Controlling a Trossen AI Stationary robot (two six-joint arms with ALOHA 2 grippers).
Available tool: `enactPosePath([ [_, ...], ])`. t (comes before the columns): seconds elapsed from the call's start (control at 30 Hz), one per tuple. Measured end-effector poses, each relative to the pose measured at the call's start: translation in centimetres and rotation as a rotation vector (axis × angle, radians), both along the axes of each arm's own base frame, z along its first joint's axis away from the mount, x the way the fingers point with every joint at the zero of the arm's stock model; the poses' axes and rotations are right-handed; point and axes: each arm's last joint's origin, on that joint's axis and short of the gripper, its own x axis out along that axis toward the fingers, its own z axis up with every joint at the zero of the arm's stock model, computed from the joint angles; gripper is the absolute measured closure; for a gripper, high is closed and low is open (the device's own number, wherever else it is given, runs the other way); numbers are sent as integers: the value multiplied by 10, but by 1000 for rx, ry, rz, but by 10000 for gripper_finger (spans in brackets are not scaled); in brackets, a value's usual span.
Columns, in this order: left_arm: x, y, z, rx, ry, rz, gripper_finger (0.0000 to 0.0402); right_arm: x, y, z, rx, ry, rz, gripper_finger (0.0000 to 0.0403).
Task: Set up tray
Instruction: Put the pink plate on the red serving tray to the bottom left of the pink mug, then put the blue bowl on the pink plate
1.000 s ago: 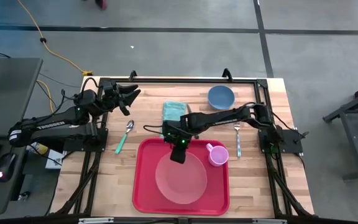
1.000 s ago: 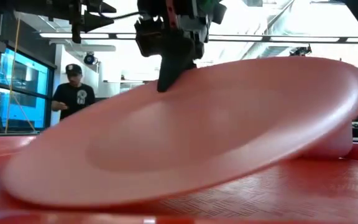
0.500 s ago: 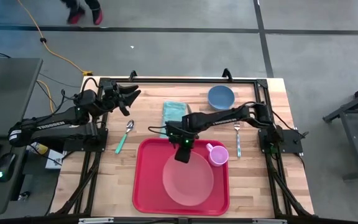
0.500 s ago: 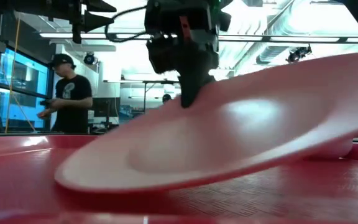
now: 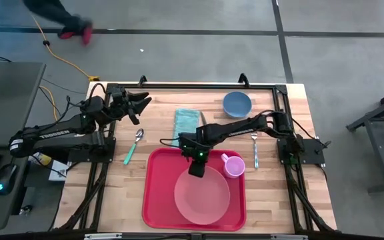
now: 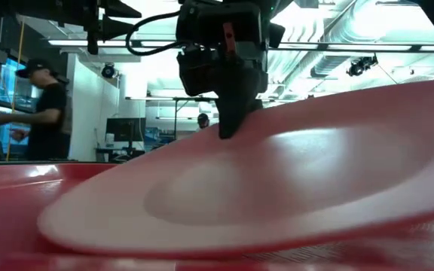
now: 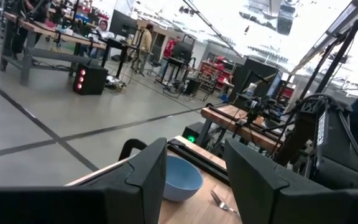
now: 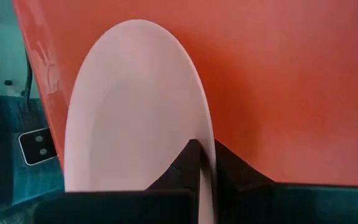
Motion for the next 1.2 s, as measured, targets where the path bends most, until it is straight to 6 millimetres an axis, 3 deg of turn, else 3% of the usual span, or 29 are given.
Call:
enactPosePath([
  [0.67, 0, 0, 0, 1, -2, -2, 208, -7, -8, -2, -21, 75, -5, 253],
  [0.9, 0, 0, 0, 1, -1, -5, 207, -12, -23, -4, -32, 129, -40, 219],
  [1.0, 0, 0, 0, 2, 3, -19, 207, -11, -30, 2, -24, 105, -55, 214],
  [1.2, 0, -1, -1, 5, 9, -22, 207, -5, -39, 35, -77, -47, -92, 218],
])
